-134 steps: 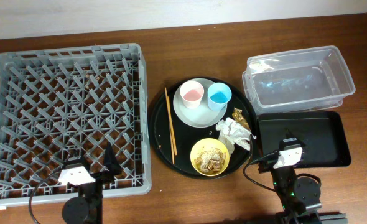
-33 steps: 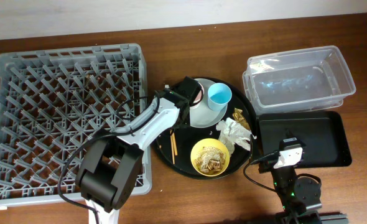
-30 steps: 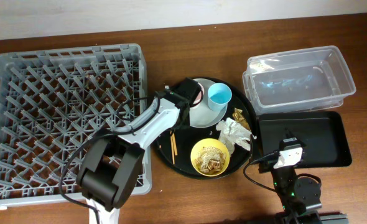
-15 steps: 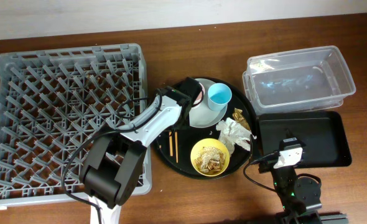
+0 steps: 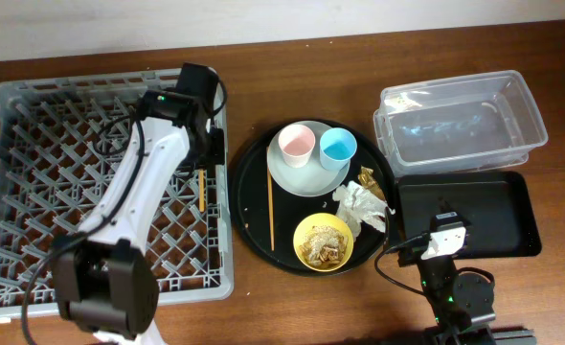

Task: Sort waste into correct bins and load items into the dishwasher rack

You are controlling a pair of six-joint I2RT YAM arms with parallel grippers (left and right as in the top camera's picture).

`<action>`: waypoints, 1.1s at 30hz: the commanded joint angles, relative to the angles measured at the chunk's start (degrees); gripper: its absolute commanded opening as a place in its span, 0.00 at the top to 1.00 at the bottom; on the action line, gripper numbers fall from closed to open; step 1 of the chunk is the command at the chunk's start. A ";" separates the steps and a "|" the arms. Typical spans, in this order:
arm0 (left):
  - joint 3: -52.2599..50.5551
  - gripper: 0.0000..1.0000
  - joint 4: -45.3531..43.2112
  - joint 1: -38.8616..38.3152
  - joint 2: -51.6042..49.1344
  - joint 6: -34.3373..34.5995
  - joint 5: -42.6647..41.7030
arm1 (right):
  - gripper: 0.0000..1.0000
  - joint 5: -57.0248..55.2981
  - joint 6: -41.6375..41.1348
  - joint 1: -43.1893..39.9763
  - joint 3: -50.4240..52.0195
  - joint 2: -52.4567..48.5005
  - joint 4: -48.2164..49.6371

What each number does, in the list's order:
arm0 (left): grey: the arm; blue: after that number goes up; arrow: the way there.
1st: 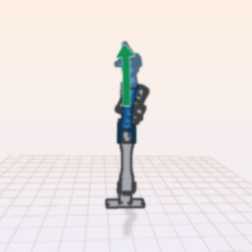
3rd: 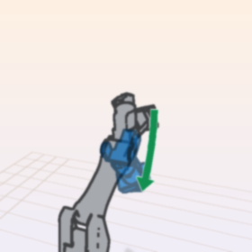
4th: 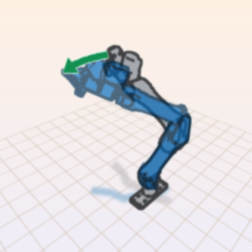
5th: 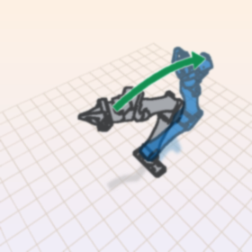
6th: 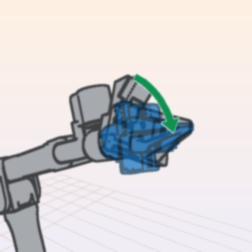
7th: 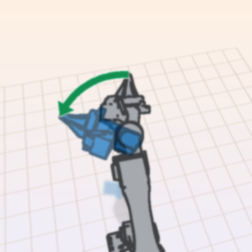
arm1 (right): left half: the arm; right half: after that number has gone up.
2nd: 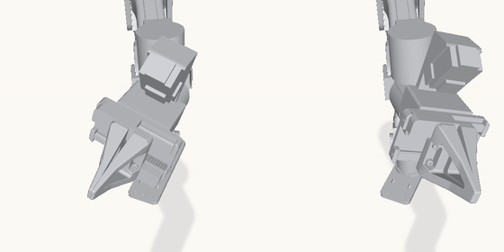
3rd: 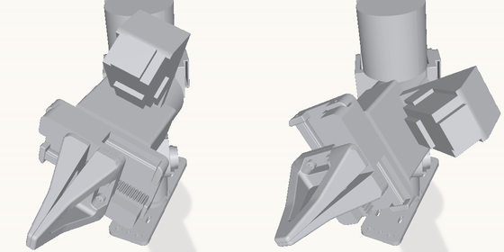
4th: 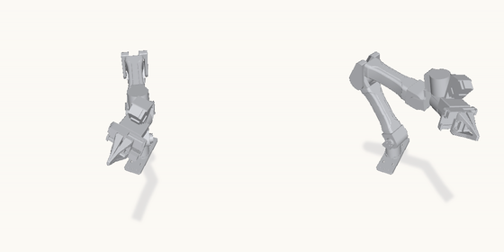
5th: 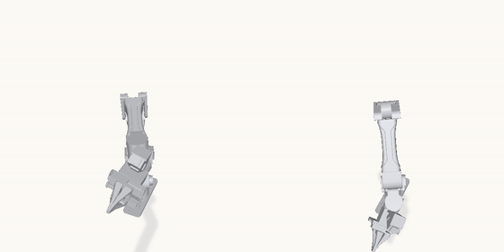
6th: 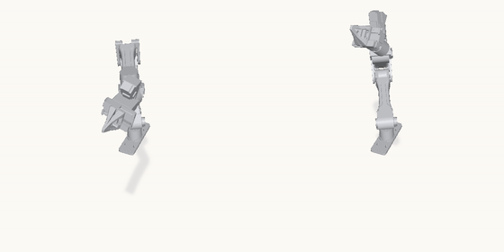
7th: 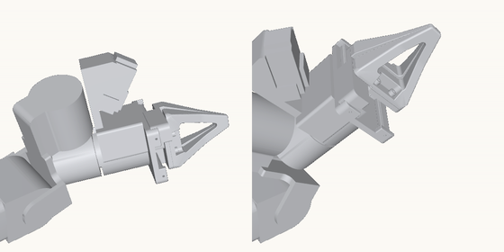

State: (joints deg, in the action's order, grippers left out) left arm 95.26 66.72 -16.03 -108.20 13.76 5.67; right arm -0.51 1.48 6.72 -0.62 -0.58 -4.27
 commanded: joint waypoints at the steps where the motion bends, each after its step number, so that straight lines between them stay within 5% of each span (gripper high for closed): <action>1: -0.52 1.00 -1.77 1.57 -2.40 -4.02 -5.95 | 0.01 -0.13 -0.28 -0.42 0.31 0.37 -0.42; 8: -0.63 1.00 -2.12 1.57 -6.01 2.95 -0.68 | 0.01 -0.13 -0.28 -0.42 0.31 0.37 -0.42; 14: -0.61 0.73 -1.70 1.57 -6.01 2.89 -0.70 | 0.01 -0.13 -0.31 -0.42 0.31 0.37 -0.42; 19: 4.28 0.75 1.79 0.52 0.37 2.91 -5.75 | 0.01 -0.13 -0.28 -0.42 0.31 0.37 -0.42; 22: 3.41 0.75 1.70 -6.80 3.37 2.93 -11.23 | 0.01 -0.13 -0.31 -0.42 0.31 0.37 -0.42; 26: -7.78 0.75 -10.34 -15.34 3.10 8.13 -10.16 | 0.01 -0.13 -0.28 -0.42 0.31 0.37 -0.42; 33: -22.58 0.73 -29.35 -16.85 2.99 11.08 -4.37 | 0.01 -0.13 -0.28 -0.42 0.31 0.37 -0.42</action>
State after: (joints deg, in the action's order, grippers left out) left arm 74.61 39.64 -32.45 -105.49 23.68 -0.80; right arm -0.54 1.52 6.72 -0.62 -0.58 -4.29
